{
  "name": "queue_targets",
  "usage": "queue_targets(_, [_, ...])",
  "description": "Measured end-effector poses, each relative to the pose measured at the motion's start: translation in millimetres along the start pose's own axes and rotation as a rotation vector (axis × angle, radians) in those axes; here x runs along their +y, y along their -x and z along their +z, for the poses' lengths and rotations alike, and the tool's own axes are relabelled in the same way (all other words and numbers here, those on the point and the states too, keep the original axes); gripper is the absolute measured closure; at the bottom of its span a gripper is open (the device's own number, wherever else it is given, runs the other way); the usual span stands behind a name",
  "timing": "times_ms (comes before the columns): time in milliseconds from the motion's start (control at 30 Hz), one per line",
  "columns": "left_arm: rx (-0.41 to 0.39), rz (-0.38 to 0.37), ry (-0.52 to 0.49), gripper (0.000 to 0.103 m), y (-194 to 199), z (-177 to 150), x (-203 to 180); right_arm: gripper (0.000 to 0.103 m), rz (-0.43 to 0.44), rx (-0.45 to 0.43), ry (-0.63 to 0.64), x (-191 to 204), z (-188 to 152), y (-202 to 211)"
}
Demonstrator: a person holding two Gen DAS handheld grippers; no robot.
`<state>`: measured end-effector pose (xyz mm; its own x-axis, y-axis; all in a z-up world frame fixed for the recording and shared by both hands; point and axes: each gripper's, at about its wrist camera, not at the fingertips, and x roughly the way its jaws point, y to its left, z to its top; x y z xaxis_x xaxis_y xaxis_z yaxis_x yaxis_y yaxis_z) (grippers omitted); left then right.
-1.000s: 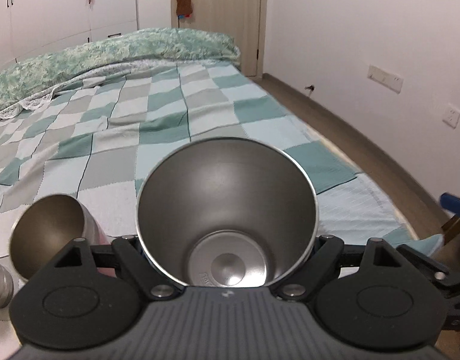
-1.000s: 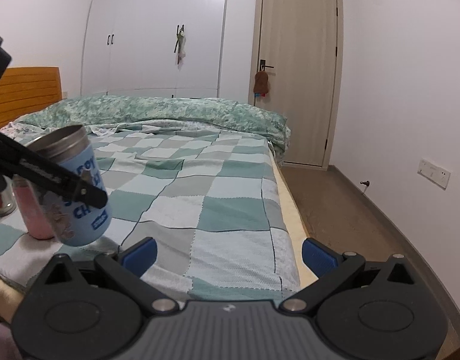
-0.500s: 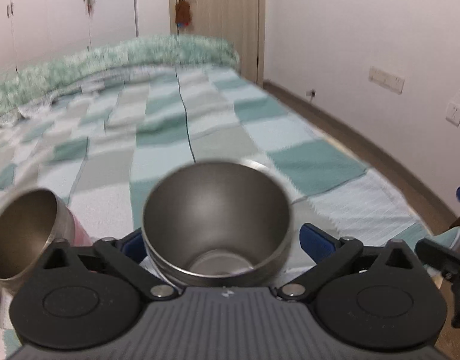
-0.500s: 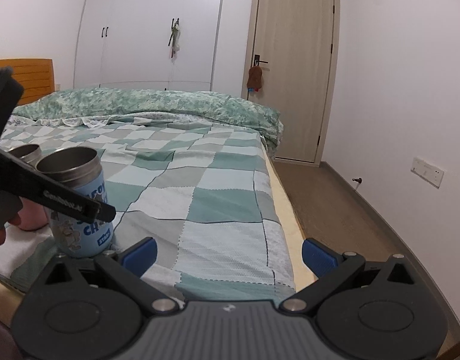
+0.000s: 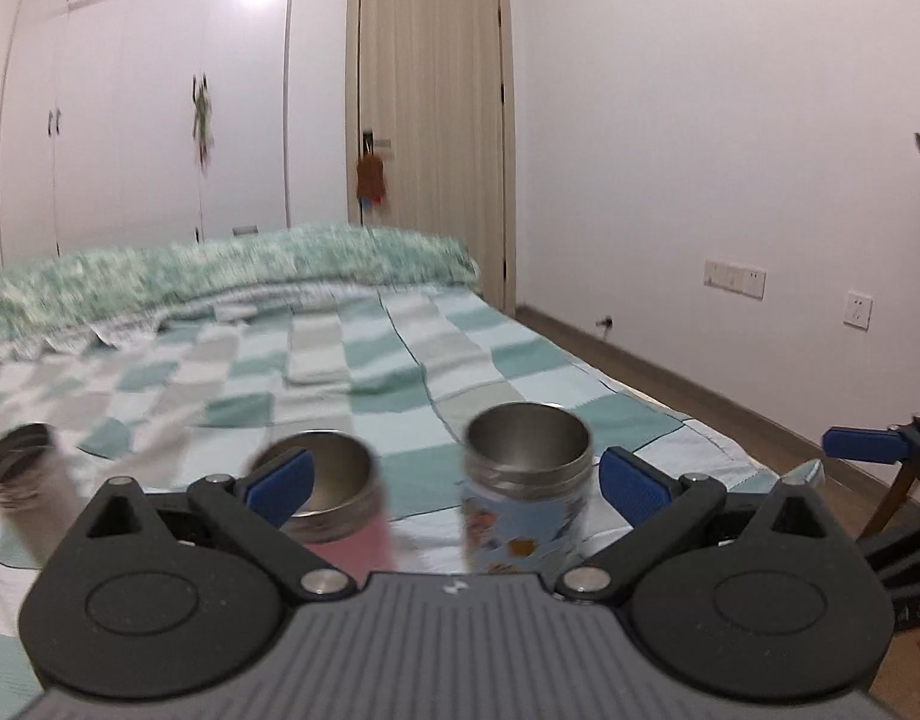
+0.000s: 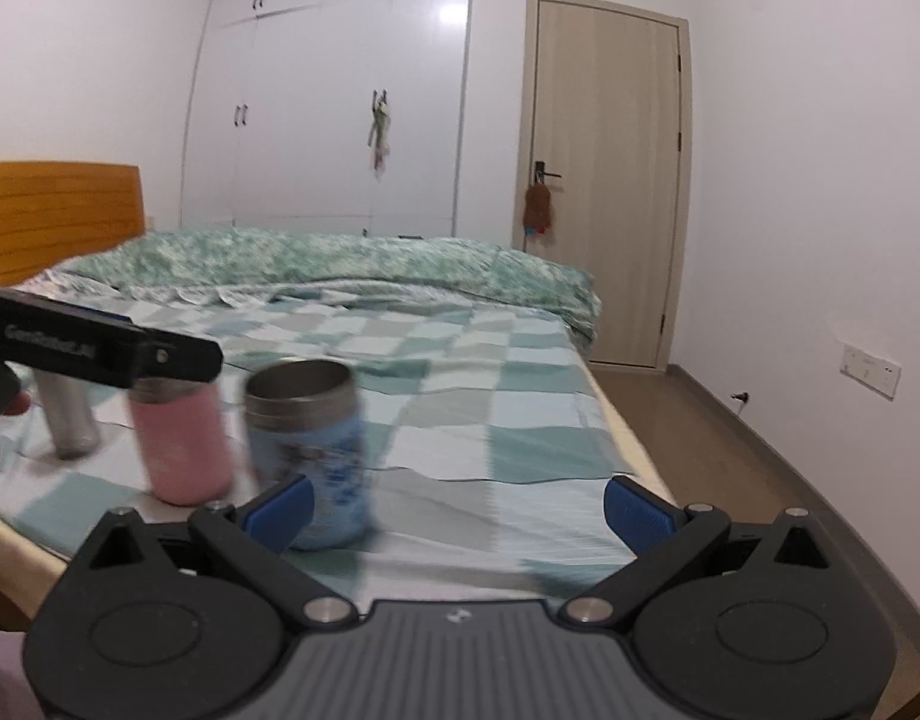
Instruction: Flip cup upright
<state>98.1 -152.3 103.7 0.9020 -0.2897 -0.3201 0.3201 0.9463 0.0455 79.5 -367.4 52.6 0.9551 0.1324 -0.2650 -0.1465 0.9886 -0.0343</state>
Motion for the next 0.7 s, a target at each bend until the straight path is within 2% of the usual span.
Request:
queue_targets(167, [-0.064,0.033,-0.012,0.0,40.2,-26.8,32.7,0.0,0.04,-0.032,-0.027,38.3,-8.8,8.2])
queue_targets(333, [-0.13,0.1,-0.004,0.0,67.2,-63.2,63.9,0.0,0.07,-0.068,-0.052,75.7,-27.9,12.8])
queue_targets(600, [-0.16,0.205,0.037,0.0,81.0,-117.7,95.3,0.0,0.049,-0.134,-0.022,121.3,-60.4,9.7])
queue_targets(700, [-0.198,0.25,0.032,0.0,85.1,-135.0,100.0,0.0,0.037,-0.165,-0.017,128.0,-67.9,8.3])
